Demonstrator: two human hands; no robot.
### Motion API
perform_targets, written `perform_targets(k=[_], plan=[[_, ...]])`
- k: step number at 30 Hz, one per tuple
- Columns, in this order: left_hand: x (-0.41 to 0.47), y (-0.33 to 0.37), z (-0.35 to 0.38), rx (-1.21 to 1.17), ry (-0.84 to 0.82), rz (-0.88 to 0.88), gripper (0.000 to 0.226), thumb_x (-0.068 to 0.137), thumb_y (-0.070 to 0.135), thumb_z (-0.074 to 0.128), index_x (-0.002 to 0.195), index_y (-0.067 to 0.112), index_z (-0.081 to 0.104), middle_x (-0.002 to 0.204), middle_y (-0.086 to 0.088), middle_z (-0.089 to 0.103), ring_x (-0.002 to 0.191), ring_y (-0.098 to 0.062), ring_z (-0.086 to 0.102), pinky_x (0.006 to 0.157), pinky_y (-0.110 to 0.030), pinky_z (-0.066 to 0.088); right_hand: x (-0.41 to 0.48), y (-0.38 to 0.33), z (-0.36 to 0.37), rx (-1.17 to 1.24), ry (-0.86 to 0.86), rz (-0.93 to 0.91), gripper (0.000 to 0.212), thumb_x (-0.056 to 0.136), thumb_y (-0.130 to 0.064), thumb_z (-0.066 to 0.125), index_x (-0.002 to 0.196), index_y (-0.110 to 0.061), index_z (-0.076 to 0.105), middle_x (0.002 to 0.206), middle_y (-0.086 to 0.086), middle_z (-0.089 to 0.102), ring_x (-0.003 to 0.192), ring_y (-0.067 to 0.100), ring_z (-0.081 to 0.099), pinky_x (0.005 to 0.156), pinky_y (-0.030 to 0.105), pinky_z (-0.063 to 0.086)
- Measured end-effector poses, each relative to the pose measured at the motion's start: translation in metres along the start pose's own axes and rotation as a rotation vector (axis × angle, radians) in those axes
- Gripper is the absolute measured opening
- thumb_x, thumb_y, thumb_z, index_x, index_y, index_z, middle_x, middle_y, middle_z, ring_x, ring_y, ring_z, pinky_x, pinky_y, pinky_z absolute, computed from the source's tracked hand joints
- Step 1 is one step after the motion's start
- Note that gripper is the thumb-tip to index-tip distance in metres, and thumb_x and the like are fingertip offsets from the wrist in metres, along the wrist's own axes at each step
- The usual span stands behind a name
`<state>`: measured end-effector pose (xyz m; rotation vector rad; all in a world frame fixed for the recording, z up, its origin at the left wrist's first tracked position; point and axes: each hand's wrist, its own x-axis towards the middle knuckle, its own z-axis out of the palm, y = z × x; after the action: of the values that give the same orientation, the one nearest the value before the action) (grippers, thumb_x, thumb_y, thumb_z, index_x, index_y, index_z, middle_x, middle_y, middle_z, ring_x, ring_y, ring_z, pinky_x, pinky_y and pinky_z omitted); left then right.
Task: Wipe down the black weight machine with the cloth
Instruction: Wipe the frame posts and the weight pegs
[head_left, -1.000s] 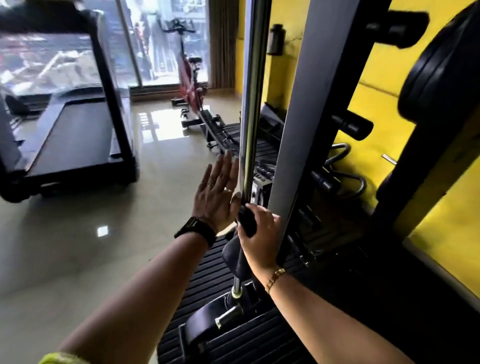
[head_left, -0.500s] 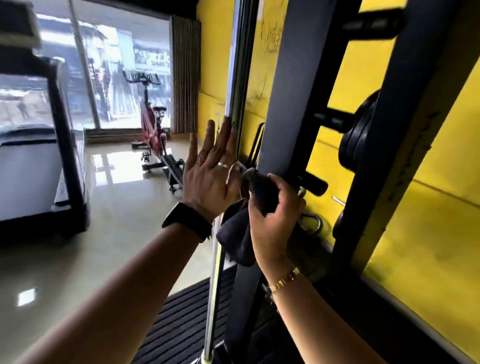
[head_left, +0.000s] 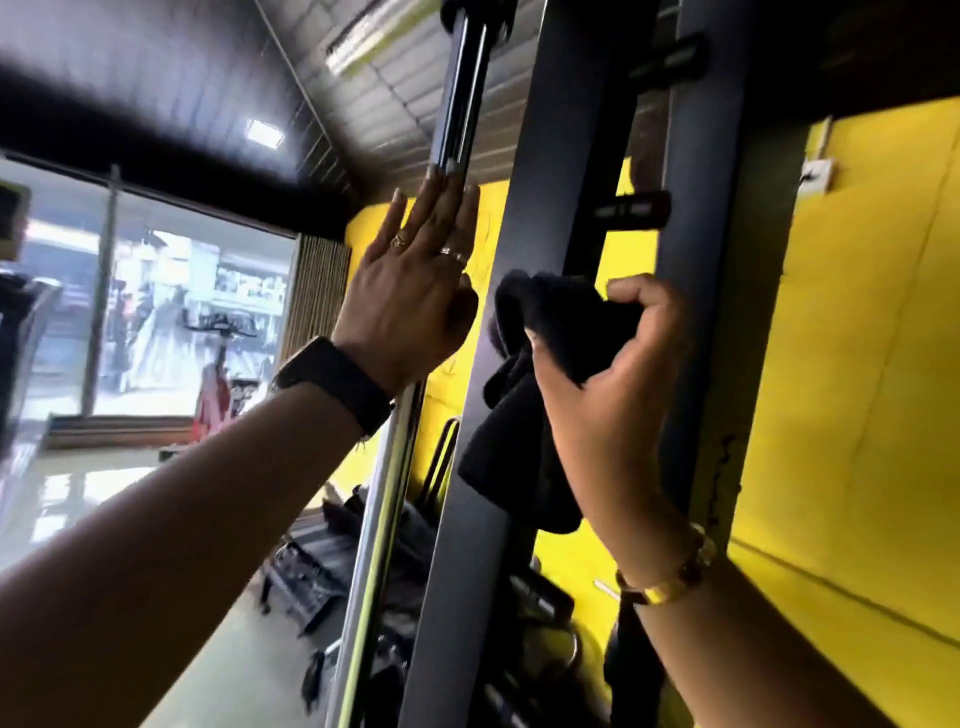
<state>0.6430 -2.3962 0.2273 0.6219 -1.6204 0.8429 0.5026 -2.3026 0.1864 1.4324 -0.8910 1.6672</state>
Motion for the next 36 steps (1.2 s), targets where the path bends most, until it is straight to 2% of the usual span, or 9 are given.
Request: perform_targets(k=[3, 8, 14, 17, 20, 23, 27, 32, 36], plan=[[0.037, -0.010, 0.000, 0.010, 0.024, 0.021, 0.069, 0.082, 0.012, 0.044, 0.148, -0.003, 0.029, 0.156, -0.021, 0.026, 0.147, -0.031, 0.020, 0.119, -0.038, 0.008, 0.046, 0.000, 0.005, -0.079, 0.006, -0.221, 0.043, 0.077, -0.015, 0.074, 0.109, 0.001, 0.050, 0.111, 0.018, 0.054, 0.107, 0.031, 0.054, 0.095, 0.036, 0.047], [0.084, -0.025, -0.003, 0.006, 0.030, 0.050, 0.066, 0.087, 0.016, 0.028, 0.151, -0.001, 0.023, 0.158, -0.019, 0.020, 0.149, -0.030, 0.014, 0.120, -0.042, 0.007, 0.123, 0.002, 0.026, -0.375, 0.069, -0.528, 0.028, 0.082, -0.015, 0.069, 0.101, -0.001, 0.053, 0.105, 0.019, 0.056, 0.098, 0.030, 0.053, 0.088, 0.028, 0.039], [0.101, -0.029, 0.009, -0.032, 0.161, 0.074, 0.066, 0.083, 0.016, 0.024, 0.143, -0.007, 0.037, 0.152, -0.025, 0.031, 0.144, -0.037, 0.026, 0.116, -0.044, 0.014, 0.200, 0.007, 0.065, -0.786, 0.084, -0.678, 0.032, 0.074, -0.015, 0.076, 0.098, -0.007, 0.055, 0.101, 0.014, 0.059, 0.088, 0.030, 0.057, 0.073, 0.036, 0.046], [0.092, -0.028, 0.017, -0.150, 0.195, -0.038, 0.065, 0.087, 0.014, 0.024, 0.150, -0.003, 0.025, 0.158, -0.022, 0.018, 0.147, -0.033, 0.016, 0.118, -0.044, 0.014, 0.216, 0.016, 0.081, -0.954, -0.030, -0.627, 0.041, 0.068, -0.019, 0.083, 0.098, -0.009, 0.057, 0.097, 0.011, 0.060, 0.085, 0.029, 0.057, 0.068, 0.035, 0.049], [0.091, -0.030, 0.021, -0.170, 0.229, -0.024, 0.063, 0.090, 0.012, 0.028, 0.151, -0.003, 0.022, 0.159, -0.022, 0.014, 0.148, -0.032, 0.013, 0.120, -0.045, 0.015, 0.211, 0.021, 0.080, -0.957, -0.213, -0.620, 0.044, 0.079, -0.038, 0.069, 0.109, -0.006, 0.059, 0.107, 0.013, 0.060, 0.098, 0.033, 0.056, 0.080, 0.042, 0.049], [0.093, -0.030, 0.022, -0.177, 0.218, 0.002, 0.066, 0.089, 0.015, 0.027, 0.151, -0.004, 0.017, 0.159, -0.023, 0.010, 0.149, -0.032, 0.010, 0.120, -0.043, 0.012, 0.187, 0.023, 0.071, -1.029, -0.410, -0.643, 0.062, 0.088, -0.054, 0.037, 0.127, -0.010, 0.056, 0.137, 0.010, 0.052, 0.123, 0.033, 0.042, 0.108, 0.060, 0.023], [0.089, -0.028, 0.018, -0.218, 0.193, -0.001, 0.067, 0.090, 0.023, 0.015, 0.152, -0.004, 0.014, 0.159, -0.023, 0.007, 0.149, -0.033, 0.007, 0.119, -0.043, 0.009, 0.158, 0.027, 0.062, -1.111, -0.596, -0.748, 0.060, 0.086, -0.049, 0.032, 0.126, -0.018, 0.063, 0.145, 0.002, 0.049, 0.131, 0.030, 0.036, 0.099, 0.081, 0.013], [0.088, -0.029, 0.022, -0.239, 0.260, 0.001, 0.066, 0.089, 0.018, 0.019, 0.150, -0.006, 0.021, 0.158, -0.025, 0.015, 0.148, -0.034, 0.013, 0.119, -0.046, 0.017, 0.206, 0.021, 0.071, -1.222, -0.662, -0.614, 0.046, 0.094, -0.052, 0.038, 0.136, -0.038, 0.051, 0.157, -0.008, 0.028, 0.140, 0.032, 0.020, 0.102, 0.070, 0.019], [0.089, -0.031, 0.025, -0.234, 0.285, 0.009, 0.065, 0.087, 0.012, 0.026, 0.149, -0.007, 0.024, 0.157, -0.024, 0.017, 0.147, -0.035, 0.015, 0.119, -0.047, 0.019, 0.232, 0.014, 0.099, -1.298, -0.540, -0.558, 0.051, 0.092, -0.051, 0.042, 0.139, -0.029, 0.048, 0.155, -0.003, 0.030, 0.141, 0.034, 0.016, 0.103, 0.057, 0.021]])
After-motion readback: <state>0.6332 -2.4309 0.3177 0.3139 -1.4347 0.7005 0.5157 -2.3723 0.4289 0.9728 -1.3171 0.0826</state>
